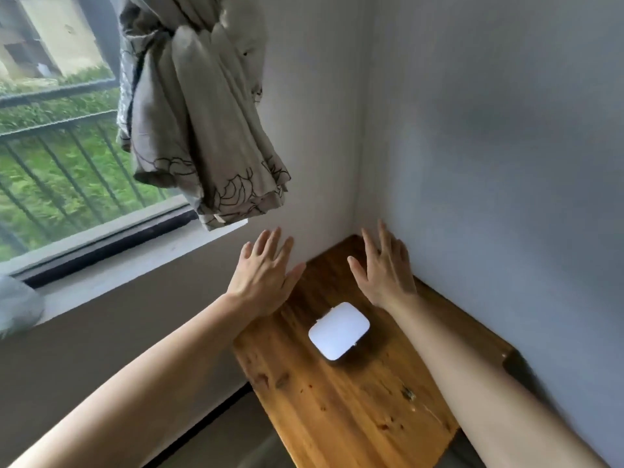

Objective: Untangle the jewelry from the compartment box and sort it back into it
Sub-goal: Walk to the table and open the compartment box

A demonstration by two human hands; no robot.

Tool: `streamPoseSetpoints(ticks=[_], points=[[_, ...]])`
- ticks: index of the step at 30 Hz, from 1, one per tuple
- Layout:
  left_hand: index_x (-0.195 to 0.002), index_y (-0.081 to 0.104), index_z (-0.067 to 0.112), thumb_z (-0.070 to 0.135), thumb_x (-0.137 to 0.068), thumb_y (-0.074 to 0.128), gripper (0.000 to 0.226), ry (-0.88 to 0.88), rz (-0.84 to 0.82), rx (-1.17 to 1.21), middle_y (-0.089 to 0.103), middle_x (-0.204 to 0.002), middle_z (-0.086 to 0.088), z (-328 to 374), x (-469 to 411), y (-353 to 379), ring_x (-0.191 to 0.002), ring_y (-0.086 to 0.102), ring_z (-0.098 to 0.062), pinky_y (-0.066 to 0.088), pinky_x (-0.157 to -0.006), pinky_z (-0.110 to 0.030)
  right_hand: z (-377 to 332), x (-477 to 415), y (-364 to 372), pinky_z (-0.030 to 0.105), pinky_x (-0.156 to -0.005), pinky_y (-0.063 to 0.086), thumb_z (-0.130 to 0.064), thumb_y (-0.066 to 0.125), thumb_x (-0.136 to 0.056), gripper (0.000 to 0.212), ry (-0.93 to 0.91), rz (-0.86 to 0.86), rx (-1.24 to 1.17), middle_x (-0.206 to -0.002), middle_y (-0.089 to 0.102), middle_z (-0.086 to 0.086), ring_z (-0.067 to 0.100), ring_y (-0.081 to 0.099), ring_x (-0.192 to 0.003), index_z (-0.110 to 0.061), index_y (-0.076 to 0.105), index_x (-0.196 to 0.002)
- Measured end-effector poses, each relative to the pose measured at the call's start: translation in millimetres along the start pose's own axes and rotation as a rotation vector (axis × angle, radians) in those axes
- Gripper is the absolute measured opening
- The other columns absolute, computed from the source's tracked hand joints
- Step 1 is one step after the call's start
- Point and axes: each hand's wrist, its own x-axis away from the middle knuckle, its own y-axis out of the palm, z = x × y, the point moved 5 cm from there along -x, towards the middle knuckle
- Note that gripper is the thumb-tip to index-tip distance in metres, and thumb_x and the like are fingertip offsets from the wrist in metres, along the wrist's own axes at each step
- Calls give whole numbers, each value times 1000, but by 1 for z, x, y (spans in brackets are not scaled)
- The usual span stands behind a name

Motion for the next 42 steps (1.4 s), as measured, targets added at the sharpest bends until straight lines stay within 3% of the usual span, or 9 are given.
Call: streamPoseSetpoints(ticks=[10, 16, 19, 24, 30, 33, 36, 39, 42], points=[[-155, 21, 22, 66, -96, 9, 74, 267, -242, 236, 5, -166, -8, -24, -101, 101, -152, 1, -27, 10, -120, -49, 23, 21, 57, 49, -119, 21, -59, 28, -102, 71, 458, -142, 157, -166, 5, 19, 38, 23, -150, -19, 15, -158], [-153, 29, 21, 60, -99, 21, 66, 62, -526, 463, 16, -164, -8, -6, -102, 180, -150, 14, -30, 21, -118, -53, 32, 35, 97, 48, -118, 26, -54, 35, -102, 68, 539, -187, 118, -166, 10, 18, 36, 23, -150, -18, 17, -157], [-145, 39, 16, 54, -101, 22, 60, -29, -668, 513, 34, -155, -13, -1, -85, 233, -141, 30, -35, 31, -112, -53, 38, 44, 137, 49, -115, 31, -51, 37, -103, 66, 603, -233, 35, -167, 8, 16, 37, 26, -148, -19, 17, -157], [-153, 25, 12, 58, -98, 26, 71, -341, -796, 651, 31, -156, -18, -2, -42, 318, -141, 32, -36, 29, -113, -48, 48, 63, 232, 50, -113, 35, -47, 38, -104, 65, 695, -353, -132, -168, 0, 10, 38, 24, -149, -23, 11, -158], [-153, 18, 11, 54, -99, 34, 72, -553, -694, 760, 28, -156, -18, 8, 8, 381, -141, 33, -36, 33, -112, -48, 53, 65, 318, 48, -117, 31, -48, 32, -105, 69, 663, -443, -220, -167, -12, 9, 34, 10, -153, -25, -4, -159], [-155, 12, 13, 54, -100, 33, 72, -628, -600, 844, 20, -162, -10, 18, 20, 397, -147, 24, -29, 27, -114, -40, 59, 50, 334, 48, -120, 27, -49, 29, -105, 69, 577, -417, -211, -167, -11, 11, 32, 9, -154, -24, -6, -159], [-153, 19, 22, 54, -99, 36, 65, -648, -484, 1003, 28, -157, 4, 31, 19, 406, -145, 28, -20, 27, -105, -28, 62, 53, 346, 46, -120, 23, -47, 27, -107, 66, 537, -453, -281, -168, -3, 8, 29, 9, -154, -22, -2, -160], [-153, 19, 27, 53, -100, 39, 62, -665, -430, 1136, 32, -155, 8, 38, 19, 411, -140, 33, -16, 27, -100, -23, 61, 86, 345, 39, -111, 39, -43, 30, -107, 63, 556, -417, -278, -166, 7, 8, 29, 26, -147, -19, 5, -159], [-152, 19, 28, 52, -100, 39, 61, -521, -455, 1157, 36, -151, 13, 42, 17, 410, -139, 37, -17, 30, -106, -26, 59, 132, 333, 33, -93, 51, -44, 39, -104, 64, 600, -311, -243, -154, 27, 13, 28, 47, -128, -19, 15, -158]])
